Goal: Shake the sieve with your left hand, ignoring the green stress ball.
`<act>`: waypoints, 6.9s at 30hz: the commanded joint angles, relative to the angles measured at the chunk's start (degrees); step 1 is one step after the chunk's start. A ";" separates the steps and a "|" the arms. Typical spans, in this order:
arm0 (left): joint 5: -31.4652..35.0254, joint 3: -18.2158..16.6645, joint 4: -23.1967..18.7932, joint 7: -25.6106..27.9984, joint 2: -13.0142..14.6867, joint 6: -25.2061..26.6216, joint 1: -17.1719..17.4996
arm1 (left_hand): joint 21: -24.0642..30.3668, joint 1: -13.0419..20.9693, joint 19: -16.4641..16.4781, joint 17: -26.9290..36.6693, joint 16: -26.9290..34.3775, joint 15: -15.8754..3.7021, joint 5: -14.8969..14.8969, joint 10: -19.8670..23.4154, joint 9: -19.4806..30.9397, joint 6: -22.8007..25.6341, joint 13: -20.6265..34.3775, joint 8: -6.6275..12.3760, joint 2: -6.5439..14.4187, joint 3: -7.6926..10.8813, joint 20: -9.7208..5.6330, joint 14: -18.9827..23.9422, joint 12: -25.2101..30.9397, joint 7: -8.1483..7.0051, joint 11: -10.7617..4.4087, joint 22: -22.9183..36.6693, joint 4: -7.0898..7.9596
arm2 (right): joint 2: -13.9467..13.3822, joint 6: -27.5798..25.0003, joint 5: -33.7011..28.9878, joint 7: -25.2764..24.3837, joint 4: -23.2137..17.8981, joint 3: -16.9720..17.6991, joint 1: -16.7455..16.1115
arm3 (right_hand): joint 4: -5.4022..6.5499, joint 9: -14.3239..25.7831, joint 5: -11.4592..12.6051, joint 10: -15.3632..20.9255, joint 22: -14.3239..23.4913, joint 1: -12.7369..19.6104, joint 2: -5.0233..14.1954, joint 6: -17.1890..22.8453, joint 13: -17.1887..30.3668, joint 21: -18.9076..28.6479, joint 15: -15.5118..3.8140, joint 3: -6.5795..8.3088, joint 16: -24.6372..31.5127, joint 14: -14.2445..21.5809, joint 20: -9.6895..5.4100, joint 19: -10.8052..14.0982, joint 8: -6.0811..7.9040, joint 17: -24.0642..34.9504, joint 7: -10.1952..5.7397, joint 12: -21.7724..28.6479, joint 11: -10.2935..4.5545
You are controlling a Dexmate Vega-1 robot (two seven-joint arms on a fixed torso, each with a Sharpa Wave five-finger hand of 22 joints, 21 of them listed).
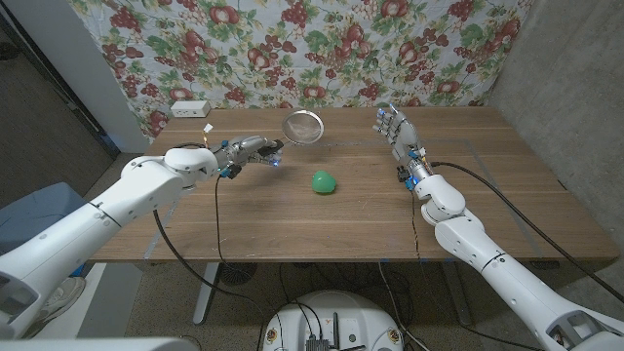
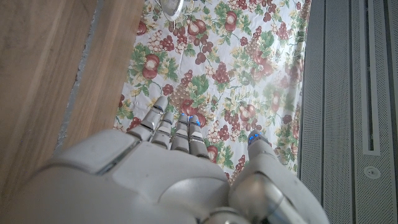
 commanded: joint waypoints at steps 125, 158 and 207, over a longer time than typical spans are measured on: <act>1.78 1.80 1.11 0.65 -1.74 -0.31 -2.69 | 3.79 2.43 -1.49 -0.08 -0.48 -5.75 1.41 5.38 -0.45 -0.30 2.43 1.19 2.74 -0.43 -1.53 -0.07 -2.78 -0.33 -4.62 -1.19 0.67 | 1.46 0.80 1.81 2.20 4.71 -0.02 2.06 | -1.79 -0.04 -0.06 -0.05 0.10 -1.88 0.89 0.03 -2.44 -5.48 0.49 -0.26 0.97 -0.05 -0.01 2.32 0.24 -3.62 0.55 0.59 0.43; 13.12 2.80 17.94 -11.57 -8.31 -41.72 -2.76 | 4.02 1.16 -4.38 -0.20 -1.48 -5.62 1.53 4.19 0.07 -1.61 4.33 1.29 1.35 -1.42 -1.40 -2.28 -3.34 -4.21 -5.47 -1.36 1.76 | 2.17 0.97 2.15 2.82 6.65 -0.14 3.17 | -1.96 -0.05 -0.06 -0.05 0.13 -2.27 1.02 0.01 -2.67 -6.72 0.54 -0.32 1.08 -0.15 0.00 2.70 0.24 -4.31 0.62 0.63 0.50; 9.78 1.95 5.65 -3.81 -4.21 -11.90 -2.66 | 5.18 1.05 -3.50 0.13 -0.96 -5.92 2.97 5.62 -0.14 -0.82 5.27 1.61 2.08 -1.80 -1.64 -1.35 -3.02 -2.67 -5.57 -1.63 1.59 | 2.29 0.24 2.29 3.61 7.83 -0.42 4.46 | -2.18 -0.06 -0.05 -0.08 0.16 -2.74 1.16 0.16 -2.85 -8.43 0.59 -0.34 1.22 -0.23 -0.05 3.35 0.29 -5.23 0.50 0.65 0.47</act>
